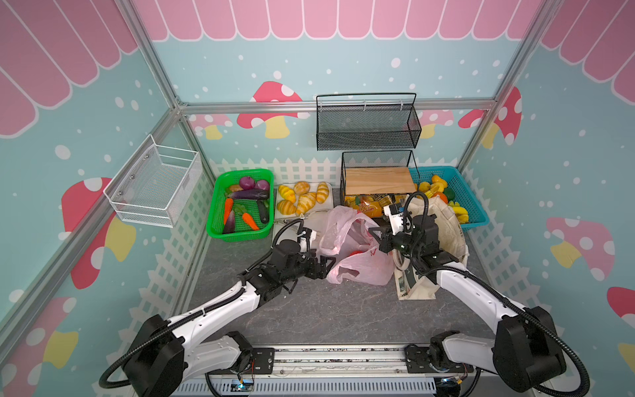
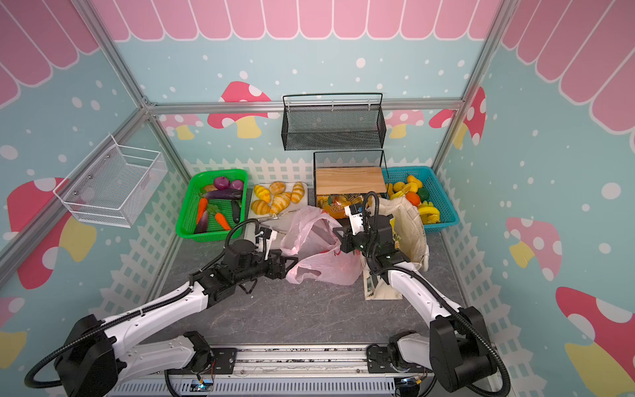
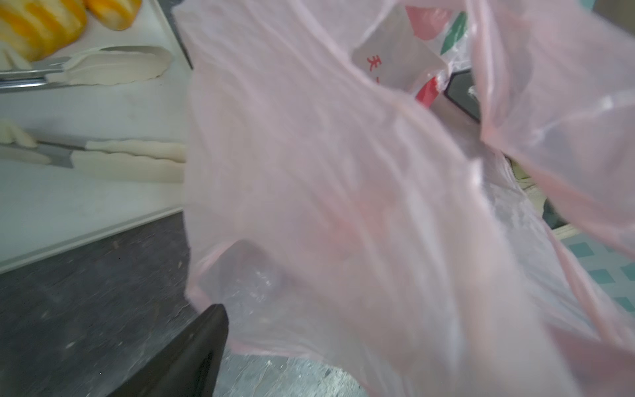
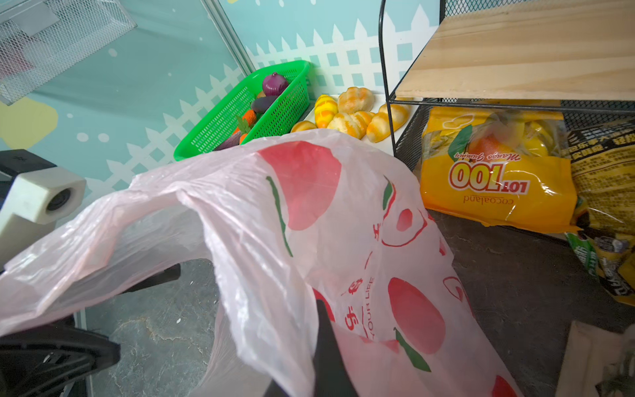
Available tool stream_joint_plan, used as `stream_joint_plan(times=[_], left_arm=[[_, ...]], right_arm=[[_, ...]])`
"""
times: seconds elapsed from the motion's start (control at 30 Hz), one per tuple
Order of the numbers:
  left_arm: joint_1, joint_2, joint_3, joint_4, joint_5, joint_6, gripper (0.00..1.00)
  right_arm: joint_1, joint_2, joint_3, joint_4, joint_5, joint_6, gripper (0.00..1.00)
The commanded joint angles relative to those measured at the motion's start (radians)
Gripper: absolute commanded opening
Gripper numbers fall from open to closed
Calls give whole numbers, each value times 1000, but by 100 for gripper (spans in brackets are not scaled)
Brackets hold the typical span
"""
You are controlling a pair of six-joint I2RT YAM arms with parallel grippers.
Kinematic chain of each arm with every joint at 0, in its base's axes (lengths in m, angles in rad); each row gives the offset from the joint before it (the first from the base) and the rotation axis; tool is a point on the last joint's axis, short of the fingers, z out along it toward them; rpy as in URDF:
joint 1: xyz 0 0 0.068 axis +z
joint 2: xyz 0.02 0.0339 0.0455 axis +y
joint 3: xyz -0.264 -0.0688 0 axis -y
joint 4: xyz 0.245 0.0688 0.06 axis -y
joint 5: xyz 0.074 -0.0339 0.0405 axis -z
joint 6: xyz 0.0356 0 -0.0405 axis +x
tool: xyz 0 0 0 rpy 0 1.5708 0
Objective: Place the mixed food into the grocery bags and tie them
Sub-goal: 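Open the left gripper inside the bag and return it to the green basket, then grasp the orange leafy-topped carrot in the green basket with the left gripper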
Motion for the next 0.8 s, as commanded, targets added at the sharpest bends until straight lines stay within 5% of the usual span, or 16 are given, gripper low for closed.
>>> stream_joint_plan(times=[0.0, 0.23, 0.33, 0.5, 0.77], left_arm=[[62, -76, 10, -115, 4, 10, 88], [337, 4, 170, -169, -278, -89, 88], [446, 166, 275, -113, -308, -75, 87], [552, 483, 585, -287, -418, 19, 87], [686, 857, 901, -493, -370, 29, 80]], right_arm=[[-9, 7, -5, 3, 21, -17, 0], [-9, 6, -23, 41, 3, -10, 0], [-9, 10, -27, 51, -21, -5, 0], [-9, -12, -39, 51, -11, -18, 0], [-10, -9, -44, 53, -22, -27, 0]])
